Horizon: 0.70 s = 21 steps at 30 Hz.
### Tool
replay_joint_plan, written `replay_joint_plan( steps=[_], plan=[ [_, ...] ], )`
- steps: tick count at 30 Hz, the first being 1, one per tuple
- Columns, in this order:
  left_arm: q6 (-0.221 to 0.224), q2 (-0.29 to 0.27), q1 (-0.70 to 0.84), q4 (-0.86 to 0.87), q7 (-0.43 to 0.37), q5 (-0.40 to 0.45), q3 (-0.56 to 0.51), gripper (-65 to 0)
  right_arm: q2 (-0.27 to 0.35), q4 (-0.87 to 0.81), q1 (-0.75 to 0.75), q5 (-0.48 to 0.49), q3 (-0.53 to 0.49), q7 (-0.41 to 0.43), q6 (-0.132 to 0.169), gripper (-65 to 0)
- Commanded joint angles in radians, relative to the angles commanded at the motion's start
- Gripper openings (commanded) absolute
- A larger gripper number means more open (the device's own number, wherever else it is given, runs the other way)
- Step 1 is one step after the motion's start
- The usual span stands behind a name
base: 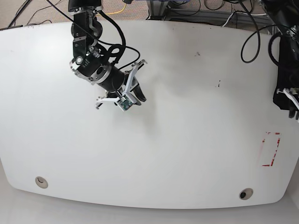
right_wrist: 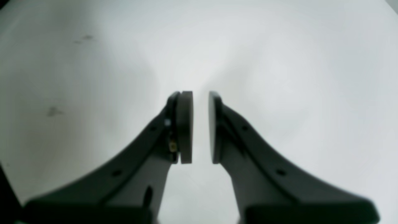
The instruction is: Layout the t-shirt on the table in an organized manner, then fold the t-shirt properly
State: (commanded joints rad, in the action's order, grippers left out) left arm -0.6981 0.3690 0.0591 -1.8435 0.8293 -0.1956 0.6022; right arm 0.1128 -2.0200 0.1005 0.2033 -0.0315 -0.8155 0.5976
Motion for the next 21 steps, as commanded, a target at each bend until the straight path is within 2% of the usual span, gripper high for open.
replay_joint_plan(
  steps=[3, 8, 14, 17, 21],
  plan=[
    [0.000, -0.063, 0.048, -0.051, 0.002, 0.000, -0.094, -52.4, 0.005, 0.000, 0.032, -0.002, 0.038, 0.038, -0.038, -55.6],
    [0.000, -0.114, 0.149, -0.106, 0.003, 0.000, -0.158, -52.4, 0.048, -0.015, 0.097, -0.002, 0.074, 0.052, -0.074, -55.6],
    [0.000, -0.117, 0.267, -0.140, 0.006, -0.006, -0.235, -52.4, 0.049, -0.021, 0.192, 0.006, 0.152, 0.052, -0.078, -55.6],
    [0.000, -0.118, 0.318, -0.150, 0.006, -0.006, -0.281, -52.4, 0.049, -0.021, 0.233, 0.008, 0.201, 0.057, -0.069, -55.8],
    [0.000, -0.118, 0.396, -0.157, 0.005, -0.008, -0.302, -52.4, 0.049, -0.021, 0.304, 0.008, 0.207, 0.057, -0.069, -56.1]
  ],
)
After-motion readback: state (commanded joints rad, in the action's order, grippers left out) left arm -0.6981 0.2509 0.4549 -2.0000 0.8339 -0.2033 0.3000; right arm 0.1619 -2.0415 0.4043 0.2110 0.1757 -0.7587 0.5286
